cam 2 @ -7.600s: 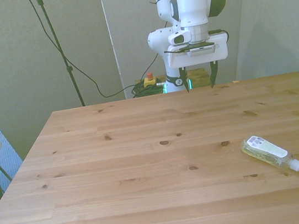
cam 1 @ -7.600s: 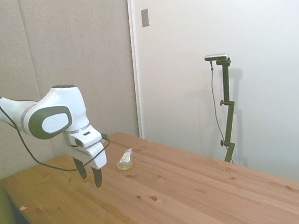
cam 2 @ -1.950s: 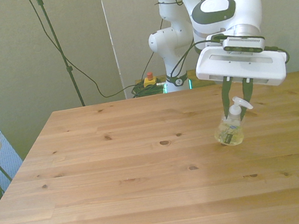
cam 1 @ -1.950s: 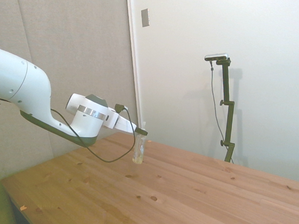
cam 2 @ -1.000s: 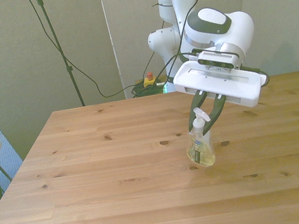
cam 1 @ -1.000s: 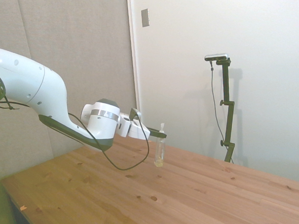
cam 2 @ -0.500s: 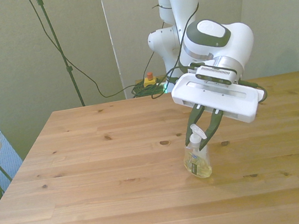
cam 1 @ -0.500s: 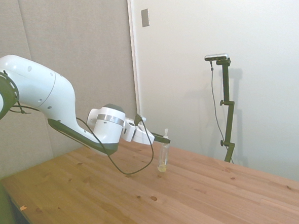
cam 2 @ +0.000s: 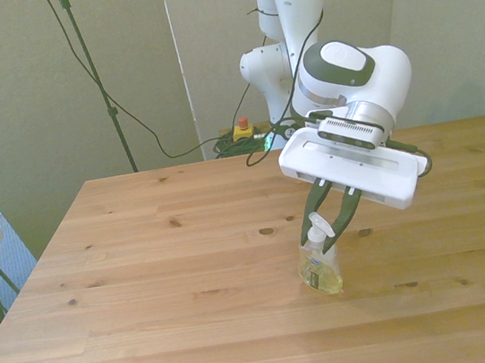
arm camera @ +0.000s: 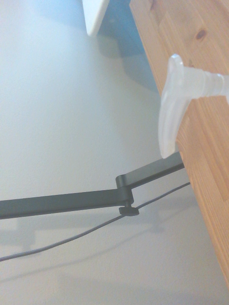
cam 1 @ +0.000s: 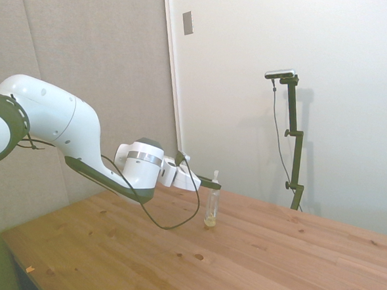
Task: Stand the sanitizer
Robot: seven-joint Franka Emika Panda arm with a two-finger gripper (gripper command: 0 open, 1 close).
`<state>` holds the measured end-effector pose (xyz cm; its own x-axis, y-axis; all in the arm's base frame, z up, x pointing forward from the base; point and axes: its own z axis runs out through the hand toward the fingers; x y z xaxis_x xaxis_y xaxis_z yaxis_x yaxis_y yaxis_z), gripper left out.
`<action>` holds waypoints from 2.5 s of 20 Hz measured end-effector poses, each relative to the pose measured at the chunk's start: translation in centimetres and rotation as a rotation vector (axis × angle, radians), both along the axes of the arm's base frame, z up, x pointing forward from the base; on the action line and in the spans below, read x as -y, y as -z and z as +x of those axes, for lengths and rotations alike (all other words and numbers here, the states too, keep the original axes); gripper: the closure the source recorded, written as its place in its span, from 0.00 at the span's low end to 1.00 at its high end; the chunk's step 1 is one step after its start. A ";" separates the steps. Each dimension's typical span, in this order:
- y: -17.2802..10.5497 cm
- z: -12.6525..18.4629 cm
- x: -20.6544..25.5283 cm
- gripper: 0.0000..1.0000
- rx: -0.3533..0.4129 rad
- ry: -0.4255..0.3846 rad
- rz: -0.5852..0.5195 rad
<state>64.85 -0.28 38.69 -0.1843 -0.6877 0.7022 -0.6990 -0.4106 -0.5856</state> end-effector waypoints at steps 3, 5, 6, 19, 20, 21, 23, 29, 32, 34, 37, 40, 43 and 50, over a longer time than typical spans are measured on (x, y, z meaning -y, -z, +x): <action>0.0 0.0 -0.3 0.00 0.000 0.002 -0.004; 0.1 0.0 -0.5 0.00 0.000 0.000 -0.005; 0.1 0.0 -0.7 0.00 0.000 0.000 -0.005; 0.6 -0.2 -0.9 0.00 -0.011 -0.003 -0.002; 0.8 -0.4 -1.2 0.00 -0.016 -0.009 0.003; 1.1 -0.6 -1.5 0.00 -0.023 -0.016 0.009; 1.4 -1.3 -2.3 0.00 -0.037 -0.035 0.032; 2.5 -5.3 -3.9 0.00 -0.100 -0.113 0.153; 3.2 -7.3 -4.3 0.00 -0.135 -0.141 0.223; 2.6 -8.0 -4.6 0.00 -0.149 -0.160 0.280; 1.3 -8.6 -4.5 0.00 -0.194 -0.198 0.351; 1.8 -9.9 -4.7 0.00 -0.265 -0.244 0.413; 3.4 -11.4 -5.8 0.00 -0.345 -0.292 0.466; 3.8 -12.1 -11.6 0.00 -0.494 -0.416 0.577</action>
